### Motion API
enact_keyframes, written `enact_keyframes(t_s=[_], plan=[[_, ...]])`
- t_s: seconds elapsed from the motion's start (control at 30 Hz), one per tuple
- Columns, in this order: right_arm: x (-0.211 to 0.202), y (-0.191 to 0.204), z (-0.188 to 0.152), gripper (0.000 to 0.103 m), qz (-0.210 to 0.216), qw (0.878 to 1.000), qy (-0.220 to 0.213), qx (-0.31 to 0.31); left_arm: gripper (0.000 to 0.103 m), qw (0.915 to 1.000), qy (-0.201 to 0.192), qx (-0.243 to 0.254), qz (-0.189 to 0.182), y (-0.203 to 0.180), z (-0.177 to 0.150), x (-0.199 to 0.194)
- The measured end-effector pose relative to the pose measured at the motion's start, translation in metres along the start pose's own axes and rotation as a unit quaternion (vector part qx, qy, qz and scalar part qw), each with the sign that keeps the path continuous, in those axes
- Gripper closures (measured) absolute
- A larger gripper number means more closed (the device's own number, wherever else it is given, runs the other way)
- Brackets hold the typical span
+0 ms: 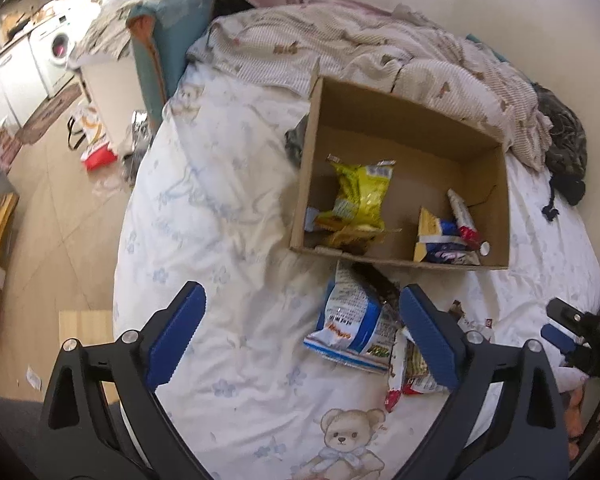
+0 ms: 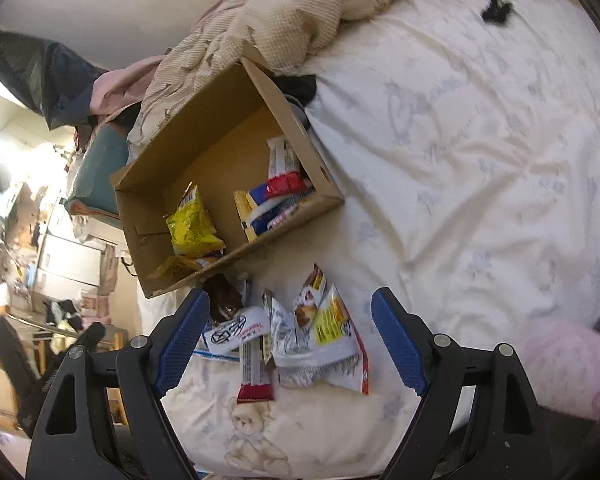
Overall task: Organize snacks
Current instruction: 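Move left tool to the pile and grasp the blue-white chip bag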
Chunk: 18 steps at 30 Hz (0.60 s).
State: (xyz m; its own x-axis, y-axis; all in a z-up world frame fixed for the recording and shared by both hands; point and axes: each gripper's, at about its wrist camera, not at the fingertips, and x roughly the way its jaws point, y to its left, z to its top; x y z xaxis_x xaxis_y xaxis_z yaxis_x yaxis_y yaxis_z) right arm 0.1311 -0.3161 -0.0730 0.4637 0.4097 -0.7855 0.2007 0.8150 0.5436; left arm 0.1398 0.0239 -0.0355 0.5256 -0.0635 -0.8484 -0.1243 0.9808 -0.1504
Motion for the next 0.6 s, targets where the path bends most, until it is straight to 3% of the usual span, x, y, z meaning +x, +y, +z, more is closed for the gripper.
enact_keyframes(t_s=[0.1, 0.33, 0.47, 0.6], plan=[[0.001, -0.005, -0.002, 0.017, -0.007, 1.0, 0.005, 0.008, 0.007, 0.9993, 0.034, -0.007, -0.011, -0.002, -0.007, 0.015], [0.005, -0.01, -0.001, 0.017, -0.01, 1.0, 0.013, 0.025, 0.007, 0.9937, 0.107, 0.03, -0.01, -0.028, -0.025, 0.062], [0.007, -0.01, -0.001, 0.017, -0.012, 1.0, 0.017, 0.023, 0.007, 0.9866, 0.152, 0.06, 0.006, -0.038, -0.032, 0.097], [0.011, -0.011, -0.001, 0.017, -0.016, 0.999, 0.024, 0.023, 0.007, 0.9809, 0.185, 0.06, -0.006, -0.045, -0.031, 0.124]])
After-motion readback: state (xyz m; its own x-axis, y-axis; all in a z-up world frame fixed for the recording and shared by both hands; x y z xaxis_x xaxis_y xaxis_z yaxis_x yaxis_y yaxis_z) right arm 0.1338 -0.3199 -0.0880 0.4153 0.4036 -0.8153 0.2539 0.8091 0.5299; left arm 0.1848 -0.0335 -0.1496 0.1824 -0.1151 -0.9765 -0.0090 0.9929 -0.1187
